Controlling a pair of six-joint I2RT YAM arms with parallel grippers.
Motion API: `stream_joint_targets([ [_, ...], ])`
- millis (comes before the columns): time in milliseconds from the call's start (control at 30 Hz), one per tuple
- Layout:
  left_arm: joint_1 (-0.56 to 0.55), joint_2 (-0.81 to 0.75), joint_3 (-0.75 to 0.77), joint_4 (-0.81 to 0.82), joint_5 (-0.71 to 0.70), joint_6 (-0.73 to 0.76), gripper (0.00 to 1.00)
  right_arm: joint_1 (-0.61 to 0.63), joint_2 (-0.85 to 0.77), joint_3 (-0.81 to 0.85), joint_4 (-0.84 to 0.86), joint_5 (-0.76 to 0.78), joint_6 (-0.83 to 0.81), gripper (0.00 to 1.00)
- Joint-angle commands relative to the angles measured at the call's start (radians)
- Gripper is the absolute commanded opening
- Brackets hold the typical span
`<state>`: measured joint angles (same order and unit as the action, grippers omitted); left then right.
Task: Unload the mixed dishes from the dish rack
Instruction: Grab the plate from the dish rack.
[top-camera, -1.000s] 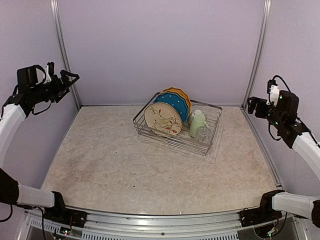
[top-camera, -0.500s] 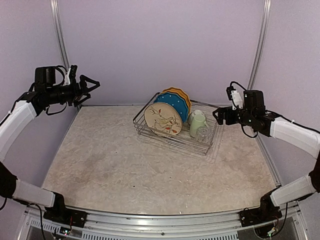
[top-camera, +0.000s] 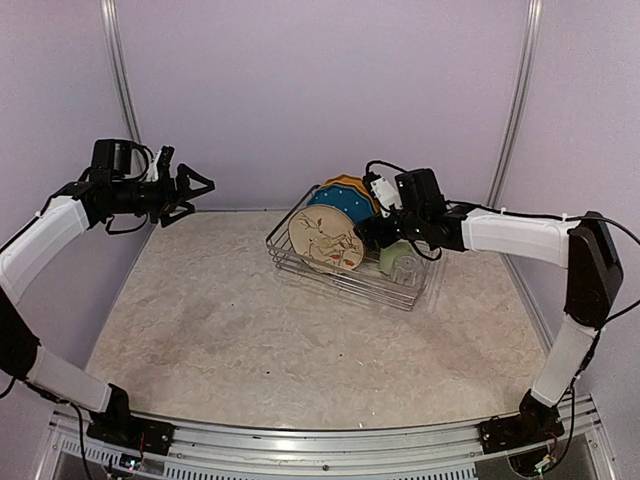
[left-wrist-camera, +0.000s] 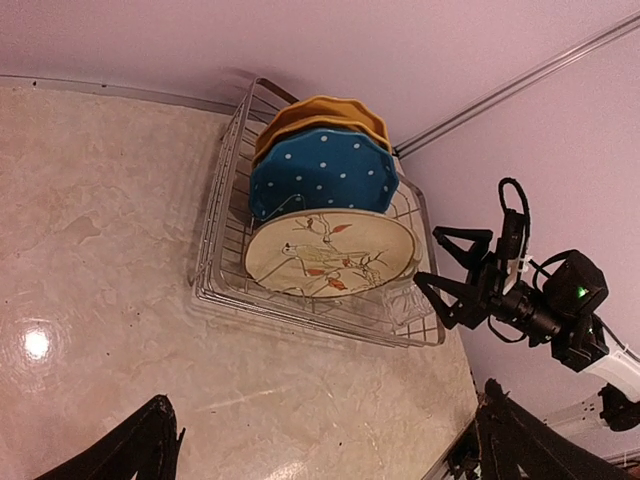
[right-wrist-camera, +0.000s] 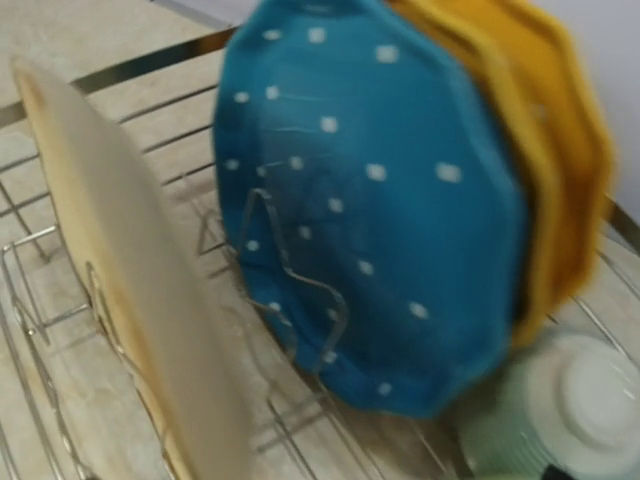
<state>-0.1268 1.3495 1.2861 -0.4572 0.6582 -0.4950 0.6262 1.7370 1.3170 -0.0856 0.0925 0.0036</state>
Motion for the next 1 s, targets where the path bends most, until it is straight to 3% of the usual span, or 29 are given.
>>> stream_joint_targets([
  [0, -0.019, 0.022, 0.034, -0.029, 0.023, 0.018, 0.99, 0.058, 0.090, 0.088, -0.034, 0.101, -0.053, 0.91],
  [267, -0.034, 0.033, 0.039, -0.034, 0.045, 0.018, 0.99, 0.070, 0.193, 0.136, 0.008, 0.131, -0.086, 0.82],
  [600, -0.042, 0.036, 0.039, -0.032, 0.057, 0.013, 0.99, 0.050, 0.253, 0.154, 0.072, 0.021, -0.144, 0.48],
  [967, -0.049, 0.023, 0.036, -0.029, 0.058, 0.014, 0.99, 0.011, 0.261, 0.181, 0.073, -0.143, -0.158, 0.25],
])
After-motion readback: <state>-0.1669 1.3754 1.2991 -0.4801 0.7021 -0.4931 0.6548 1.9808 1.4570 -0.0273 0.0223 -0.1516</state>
